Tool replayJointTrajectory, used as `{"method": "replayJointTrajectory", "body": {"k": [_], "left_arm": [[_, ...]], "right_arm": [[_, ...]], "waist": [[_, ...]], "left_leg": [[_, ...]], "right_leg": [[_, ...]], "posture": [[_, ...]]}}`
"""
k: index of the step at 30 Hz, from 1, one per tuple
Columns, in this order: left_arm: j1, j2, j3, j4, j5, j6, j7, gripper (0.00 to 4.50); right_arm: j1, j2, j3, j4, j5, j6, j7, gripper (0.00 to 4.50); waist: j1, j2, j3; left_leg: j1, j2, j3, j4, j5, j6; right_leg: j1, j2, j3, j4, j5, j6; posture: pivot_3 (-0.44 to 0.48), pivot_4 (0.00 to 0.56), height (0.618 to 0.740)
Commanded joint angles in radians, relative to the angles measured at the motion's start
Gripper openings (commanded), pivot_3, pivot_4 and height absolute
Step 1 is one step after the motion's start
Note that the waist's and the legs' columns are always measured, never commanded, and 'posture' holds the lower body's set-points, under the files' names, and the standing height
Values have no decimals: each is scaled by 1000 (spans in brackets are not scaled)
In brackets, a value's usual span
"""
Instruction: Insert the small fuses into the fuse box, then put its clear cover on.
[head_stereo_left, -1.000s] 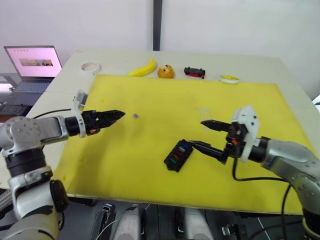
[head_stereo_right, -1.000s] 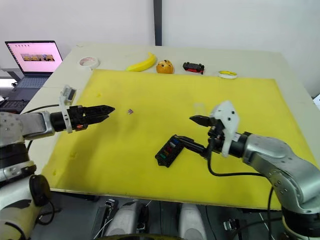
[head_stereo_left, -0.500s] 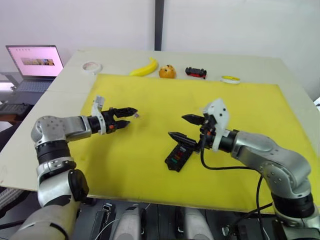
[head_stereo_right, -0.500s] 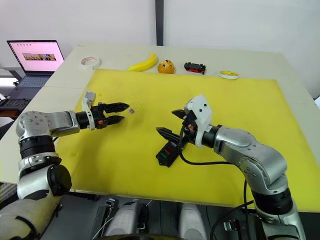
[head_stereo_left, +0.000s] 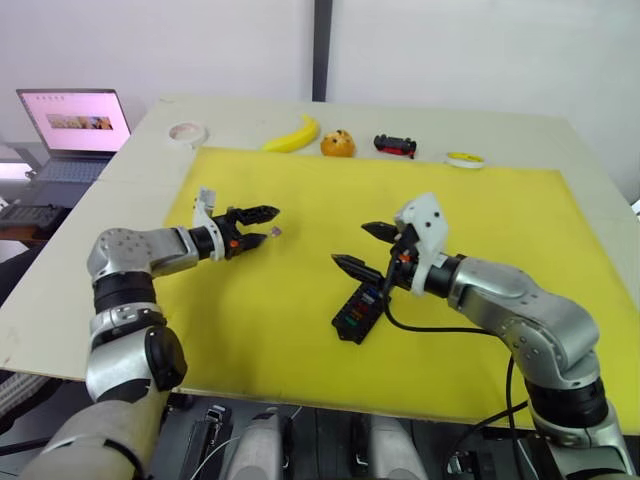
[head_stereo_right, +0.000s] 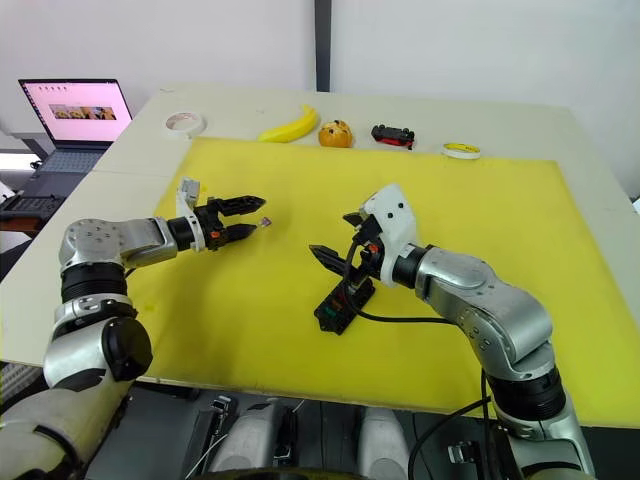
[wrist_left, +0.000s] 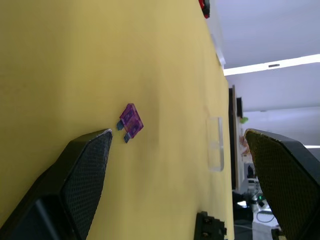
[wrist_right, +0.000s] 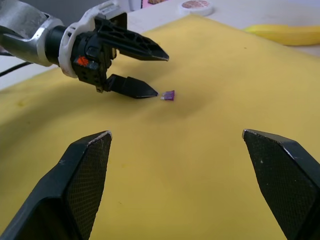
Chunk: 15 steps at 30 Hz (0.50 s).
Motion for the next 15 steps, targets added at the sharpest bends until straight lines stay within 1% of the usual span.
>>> {"method": "replayJointTrajectory", "body": {"k": [1,6,15], "left_arm": [[-36,-19,-16,41,16,-21,-10,4500],[-58,-26,-44,61,34,-16,-20,4500],[-76,-39,-49,97,74,-49,-18,4500]], "right_arm": [[-14,20,-7,-17,-11,-16,-6,4444],[-16,29,-9,-15,-22,-11,-9,4444],[3,29,-22,-27,-31,-9,-12,4444]], "waist": [[0,0,0],[1,0,0],[1,0,0]], "left_leg": [[0,0,0,0,0,0],[0,0,0,0,0,0],[0,0,0,0,0,0]], "right_leg": [[0,0,0,0,0,0],[0,0,0,0,0,0],[0,0,0,0,0,0]], "posture": [[0,150,740],[0,150,740],[0,150,740]]}}
